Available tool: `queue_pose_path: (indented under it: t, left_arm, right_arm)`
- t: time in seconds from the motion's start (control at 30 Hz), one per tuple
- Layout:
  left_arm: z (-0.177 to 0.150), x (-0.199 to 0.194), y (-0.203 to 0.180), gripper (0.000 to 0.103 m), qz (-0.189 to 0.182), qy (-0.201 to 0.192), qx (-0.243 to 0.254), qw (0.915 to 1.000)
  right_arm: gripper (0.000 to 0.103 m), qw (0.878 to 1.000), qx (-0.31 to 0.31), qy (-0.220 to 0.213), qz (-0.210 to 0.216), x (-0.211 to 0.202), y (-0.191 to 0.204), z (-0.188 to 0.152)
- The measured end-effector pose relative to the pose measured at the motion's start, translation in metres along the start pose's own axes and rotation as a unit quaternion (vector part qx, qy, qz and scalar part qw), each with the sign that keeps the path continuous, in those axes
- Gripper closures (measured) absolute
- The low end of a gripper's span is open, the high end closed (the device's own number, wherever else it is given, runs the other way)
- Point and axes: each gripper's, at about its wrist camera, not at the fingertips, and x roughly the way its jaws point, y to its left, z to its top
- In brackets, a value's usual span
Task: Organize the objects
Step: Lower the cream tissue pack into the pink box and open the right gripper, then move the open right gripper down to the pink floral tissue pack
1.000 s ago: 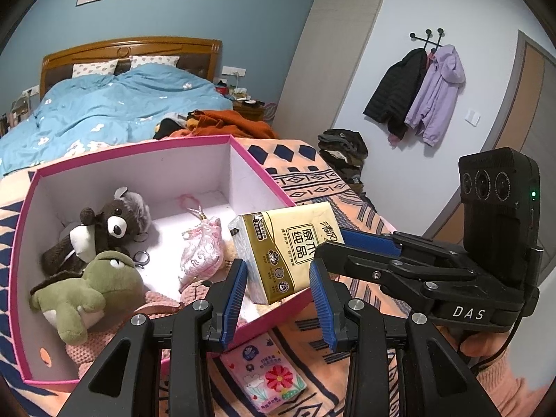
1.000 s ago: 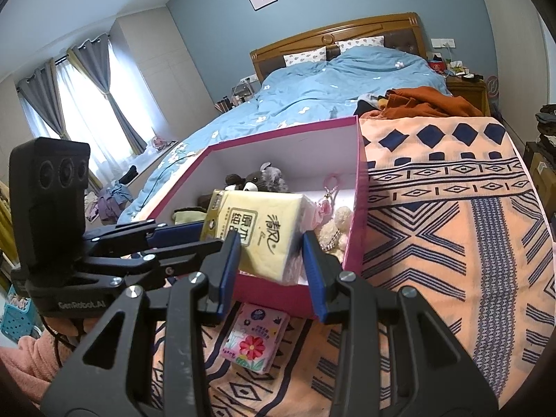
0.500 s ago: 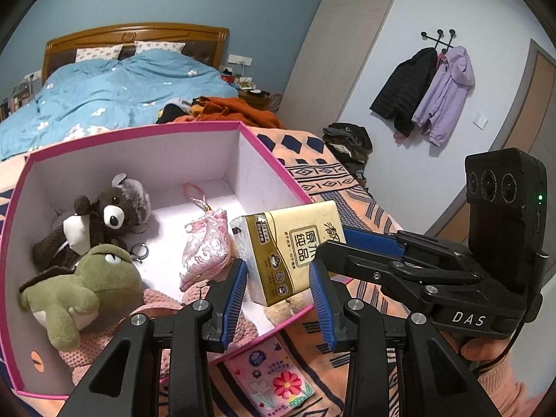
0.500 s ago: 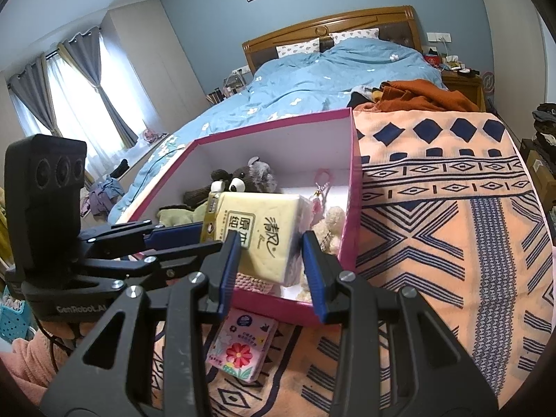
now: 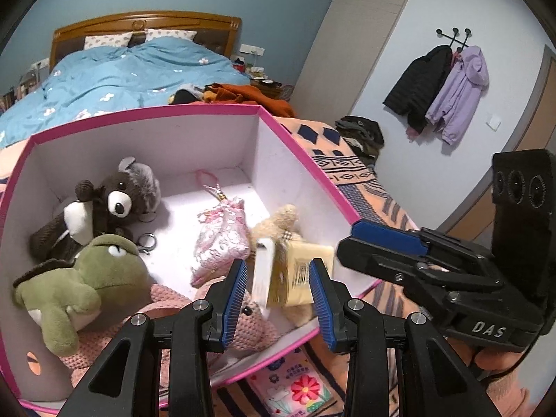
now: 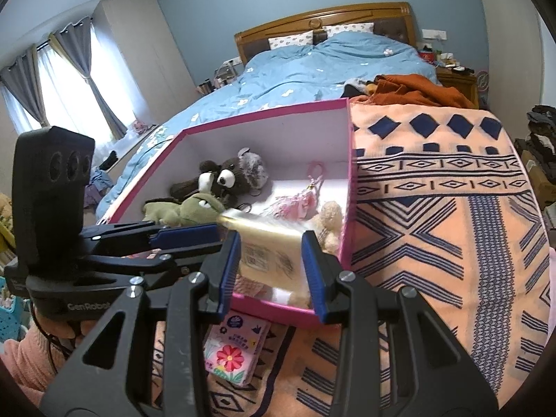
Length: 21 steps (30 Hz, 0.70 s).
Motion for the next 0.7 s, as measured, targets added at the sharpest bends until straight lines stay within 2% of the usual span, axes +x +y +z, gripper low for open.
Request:
queue_pose_path:
  t: [0.13, 0.2, 0.33, 0.5, 0.63, 0.7]
  left_arm:
    - [-0.004, -0.006, 0.001, 0.066, 0.008, -0.009, 0.002, 0.9999]
    - [-0.008, -0.013, 0.0, 0.063, 0.014, -0.024, 0.01, 0.9996]
    - [-0.02, -0.039, -0.006, 0.05, 0.023, -0.062, 0.031, 0.9973]
    - [-0.044, -0.073, -0.017, 0.046, 0.008, -0.089, 0.072, 0.9934]
    - [-0.071, -0.085, -0.023, 0.045, -0.032, -0.075, 0.078, 0.9936]
    - [-0.082, -0.079, -0.026, 0.045, -0.03, -0.059, 0.084, 0.9943]
  right_arm:
    - [0.064, 1.0, 0.001, -0.006, -0.001, -0.003, -0.001, -0.001]
    - [0.064, 1.0, 0.001, -0.009, 0.002, -0.007, -0.001, -0.003]
    - [0.064, 1.0, 0.002, -0.019, 0.013, -0.018, -0.002, -0.01]
    - [0.064, 0.998, -0.006, -0.035, 0.045, -0.041, 0.004, -0.026]
    - [0.063, 0.997, -0.015, -0.03, 0.076, -0.051, 0.011, -0.045]
    - [0.063, 0.995, -0.008, -0.01, 0.095, -0.046, 0.012, -0.06]
